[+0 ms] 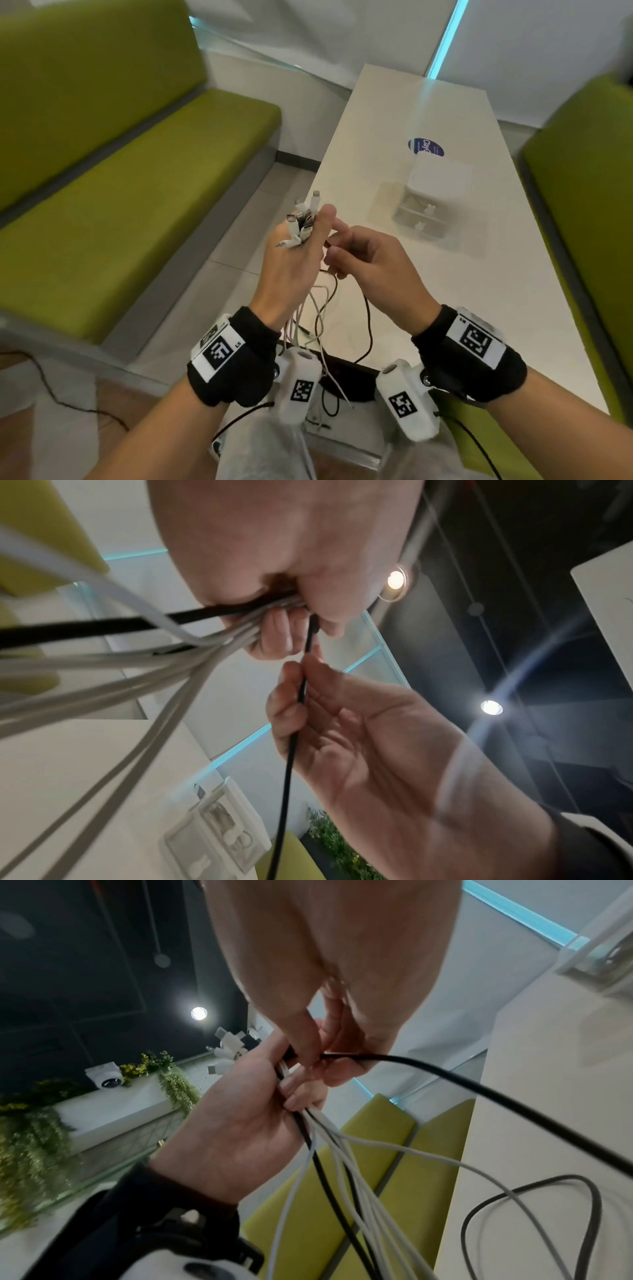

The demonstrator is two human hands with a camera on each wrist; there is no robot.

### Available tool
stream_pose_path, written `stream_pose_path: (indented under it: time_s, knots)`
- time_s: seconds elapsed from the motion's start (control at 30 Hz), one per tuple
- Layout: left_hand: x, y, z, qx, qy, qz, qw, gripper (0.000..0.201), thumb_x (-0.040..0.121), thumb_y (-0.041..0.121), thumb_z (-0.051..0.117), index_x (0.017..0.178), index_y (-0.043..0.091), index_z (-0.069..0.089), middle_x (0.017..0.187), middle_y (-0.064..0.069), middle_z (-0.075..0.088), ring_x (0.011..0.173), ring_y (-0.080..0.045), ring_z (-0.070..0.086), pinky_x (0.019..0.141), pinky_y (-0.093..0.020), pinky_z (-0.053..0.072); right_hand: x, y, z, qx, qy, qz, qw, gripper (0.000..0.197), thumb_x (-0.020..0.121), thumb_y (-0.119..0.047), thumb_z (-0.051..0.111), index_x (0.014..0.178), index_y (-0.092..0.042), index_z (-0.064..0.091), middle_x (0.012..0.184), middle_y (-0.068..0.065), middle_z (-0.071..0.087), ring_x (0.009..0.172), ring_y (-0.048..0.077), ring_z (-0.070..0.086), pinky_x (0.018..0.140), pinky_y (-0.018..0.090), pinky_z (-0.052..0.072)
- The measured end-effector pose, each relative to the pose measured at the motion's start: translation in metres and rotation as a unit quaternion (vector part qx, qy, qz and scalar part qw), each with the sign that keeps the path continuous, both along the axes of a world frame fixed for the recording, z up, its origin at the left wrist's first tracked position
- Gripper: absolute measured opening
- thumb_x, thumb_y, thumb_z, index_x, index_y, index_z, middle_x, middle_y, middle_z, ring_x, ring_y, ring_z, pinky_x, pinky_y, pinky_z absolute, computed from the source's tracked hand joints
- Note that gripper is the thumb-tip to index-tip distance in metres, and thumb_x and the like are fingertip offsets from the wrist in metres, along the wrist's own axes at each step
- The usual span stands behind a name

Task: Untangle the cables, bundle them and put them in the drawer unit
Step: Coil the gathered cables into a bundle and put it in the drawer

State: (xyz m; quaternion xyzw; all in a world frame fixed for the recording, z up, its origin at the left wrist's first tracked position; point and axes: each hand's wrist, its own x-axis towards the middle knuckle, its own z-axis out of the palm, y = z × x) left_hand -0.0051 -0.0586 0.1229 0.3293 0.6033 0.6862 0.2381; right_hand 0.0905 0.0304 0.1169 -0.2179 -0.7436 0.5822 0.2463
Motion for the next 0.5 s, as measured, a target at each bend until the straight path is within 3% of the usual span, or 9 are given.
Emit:
stream_pose_path:
  time_s: [0.1,0.2,0.37,0.5]
  knots:
    - [-0.015,-0.004,-0.001,0.015,-0.004,0.003,1.000,0.037,0.096,0.035,0.053,0.103,0.002,0.068,0.052,0.010,0.059,0.051,-0.002,0.058,0.050,-0.012,0.044,-0.020,-0.006,-0.001,0.000,0.046,-0.015,0.999,0.009,0.093,-0.003,0.060,0.091,0.001,0.067,0.077,0.012,0.067,0.066,0.016,0.062,0.065,0.027,0.051]
    - [-0.032,-0.006,-0.010,0.017,-0.037,0.023,0.999,0.036,0.091,0.040,0.059,0.104,0.007,0.070,0.085,-0.012,0.074,0.079,-0.022,0.073,0.067,-0.032,0.061,-0.044,-0.009,-0.005,-0.022,0.063,0.011,0.998,0.010,0.093,-0.004,0.060,0.091,0.003,0.068,0.077,0.012,0.068,0.065,0.016,0.061,0.064,0.031,0.050]
    - [-0.055,-0.013,-0.016,-0.008,-0.067,0.049,0.997,0.032,0.098,0.034,0.053,0.094,0.009,0.072,0.088,-0.015,0.073,0.086,-0.029,0.072,0.074,-0.046,0.060,-0.075,-0.010,-0.017,-0.060,0.074,0.066,0.993,0.008,0.089,0.004,0.061,0.089,0.008,0.068,0.107,0.014,0.069,0.082,0.034,0.064,0.069,0.032,0.052]
    - [-0.070,-0.008,-0.029,-0.043,-0.054,0.097,0.993,0.045,0.098,0.043,0.050,0.090,0.002,0.068,0.084,-0.021,0.070,0.084,-0.037,0.068,0.070,-0.056,0.055,-0.091,-0.004,-0.026,-0.076,0.065,0.079,0.992,0.005,0.084,0.000,0.068,0.080,0.001,0.066,0.106,0.007,0.071,0.075,0.029,0.062,0.068,0.035,0.051]
